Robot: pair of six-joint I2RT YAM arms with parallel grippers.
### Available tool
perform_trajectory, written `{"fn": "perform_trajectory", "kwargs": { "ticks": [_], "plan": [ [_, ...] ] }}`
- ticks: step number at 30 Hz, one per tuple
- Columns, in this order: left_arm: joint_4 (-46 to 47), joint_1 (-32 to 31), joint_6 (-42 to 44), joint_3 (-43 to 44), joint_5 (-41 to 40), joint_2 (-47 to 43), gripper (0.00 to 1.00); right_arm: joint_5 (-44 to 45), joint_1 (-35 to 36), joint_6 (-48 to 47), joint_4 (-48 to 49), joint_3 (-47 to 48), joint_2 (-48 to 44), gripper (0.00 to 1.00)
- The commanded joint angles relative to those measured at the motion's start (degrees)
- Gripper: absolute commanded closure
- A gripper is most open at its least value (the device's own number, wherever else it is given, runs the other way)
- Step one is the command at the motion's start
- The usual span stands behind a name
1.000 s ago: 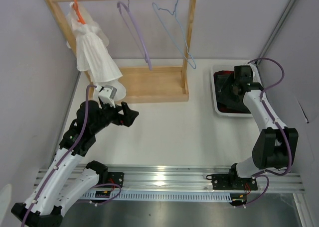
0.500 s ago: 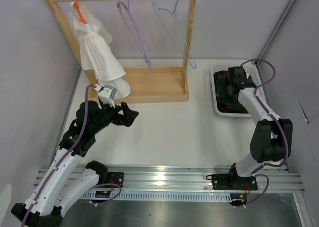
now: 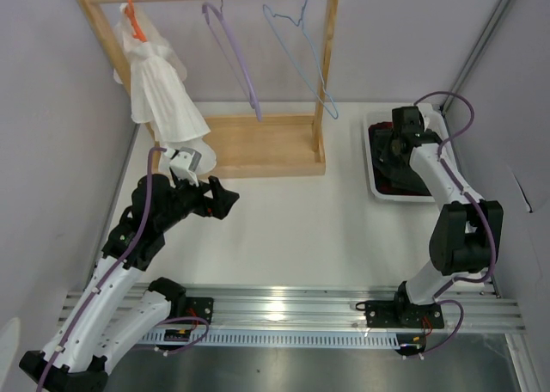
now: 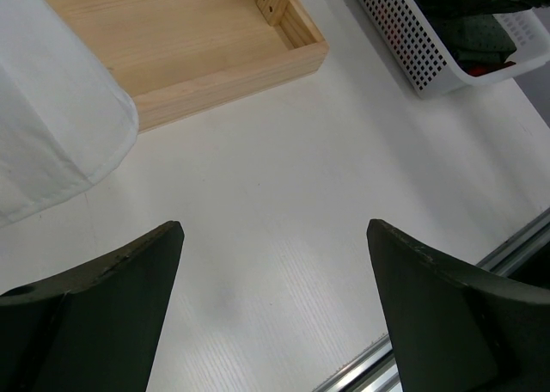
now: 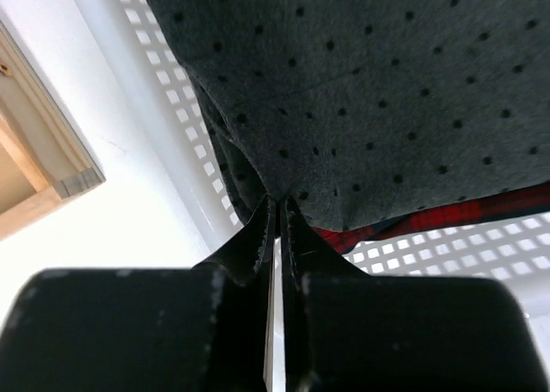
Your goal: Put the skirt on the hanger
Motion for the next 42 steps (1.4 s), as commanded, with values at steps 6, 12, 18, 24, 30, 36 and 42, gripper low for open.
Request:
{"fn": "perform_trajectory", "kwargs": {
  "ticks": [6, 12, 18, 24, 30, 36, 42],
  "plan": [
    [0.8, -0.3, -0.3, -0.3, 1.3, 0.1, 0.07, 6.6, -1.4, -1.2, -4.1, 11.7, -3.2, 1.0],
    [1.3, -0.2, -0.5, -0.2, 1.8, 0.4, 0.07, 7.0, -1.5, -1.7, -5.7, 21.9, -5.7, 1.0],
    [1.7, -0.2, -0.5, -0.5, 2.0, 0.6, 0.08, 5.3, -0.4, -3.8, -4.4, 31.6, -8.4, 1.0],
    [2.1, -0.2, -0.7, -0.9, 2.4, 0.8, 0.08, 5.1, 3.9, -6.5, -3.8, 42.9, -8.9, 1.0],
    [2.0, -0.3, -0.7, -1.1, 2.6, 0.2, 0.09, 5.5, 9.7, -7.9, -4.6, 53.4, -8.6, 1.0],
    [2.0, -0.2, -0.7, -1.5, 2.6, -0.3, 0.09, 4.2, 15.4, -6.9, -6.6, 57.3, -9.2, 1.0],
    [2.2, -0.2, -1.0, -1.5, 2.6, -0.3, 0.09, 4.3, 23.5, -4.2, -4.4, 44.1, -15.5, 1.0]
  ]
}}
